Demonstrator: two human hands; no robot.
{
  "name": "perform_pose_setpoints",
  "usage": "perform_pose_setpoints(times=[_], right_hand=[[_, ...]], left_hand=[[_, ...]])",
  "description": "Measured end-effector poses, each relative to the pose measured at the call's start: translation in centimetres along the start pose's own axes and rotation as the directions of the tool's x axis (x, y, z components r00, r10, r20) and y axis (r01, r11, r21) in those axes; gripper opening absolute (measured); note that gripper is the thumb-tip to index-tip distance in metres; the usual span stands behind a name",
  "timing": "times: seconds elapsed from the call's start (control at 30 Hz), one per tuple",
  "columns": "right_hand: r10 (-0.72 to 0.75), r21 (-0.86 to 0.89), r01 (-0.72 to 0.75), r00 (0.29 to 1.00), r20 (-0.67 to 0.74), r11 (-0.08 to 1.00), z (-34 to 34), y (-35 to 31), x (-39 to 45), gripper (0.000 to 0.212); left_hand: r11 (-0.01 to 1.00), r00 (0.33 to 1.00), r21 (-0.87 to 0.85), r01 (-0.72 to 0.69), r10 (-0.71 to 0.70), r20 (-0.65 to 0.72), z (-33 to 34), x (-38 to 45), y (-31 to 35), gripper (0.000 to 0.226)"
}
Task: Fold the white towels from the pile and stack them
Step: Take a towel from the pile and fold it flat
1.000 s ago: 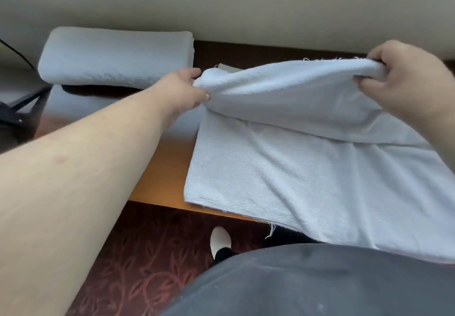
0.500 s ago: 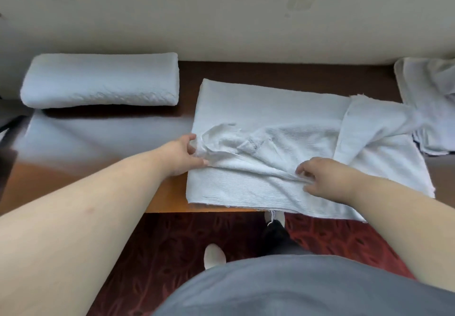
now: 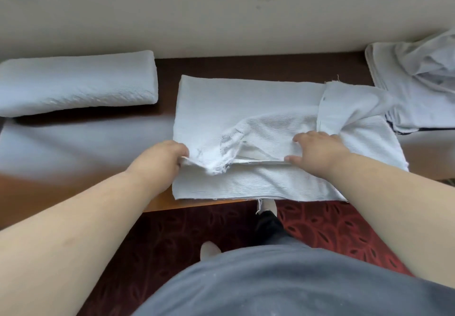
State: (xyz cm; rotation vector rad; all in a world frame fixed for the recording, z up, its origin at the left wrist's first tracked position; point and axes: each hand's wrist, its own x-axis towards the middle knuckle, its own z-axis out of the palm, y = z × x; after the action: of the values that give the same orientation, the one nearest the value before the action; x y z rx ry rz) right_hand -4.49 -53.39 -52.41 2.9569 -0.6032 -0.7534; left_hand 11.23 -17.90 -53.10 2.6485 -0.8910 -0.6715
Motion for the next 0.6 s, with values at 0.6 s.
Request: perform_pose_setpoints(times=[0.6], right_hand=[[0.558, 0.525, -0.478, 0.83, 0.006, 0.704, -4.9, 10.7, 9.2, 0.093]], left_hand=[[0.907, 0.977, 0.42, -0.022, -0.07, 0.202, 4.0, 2.1, 1.8, 0.068]])
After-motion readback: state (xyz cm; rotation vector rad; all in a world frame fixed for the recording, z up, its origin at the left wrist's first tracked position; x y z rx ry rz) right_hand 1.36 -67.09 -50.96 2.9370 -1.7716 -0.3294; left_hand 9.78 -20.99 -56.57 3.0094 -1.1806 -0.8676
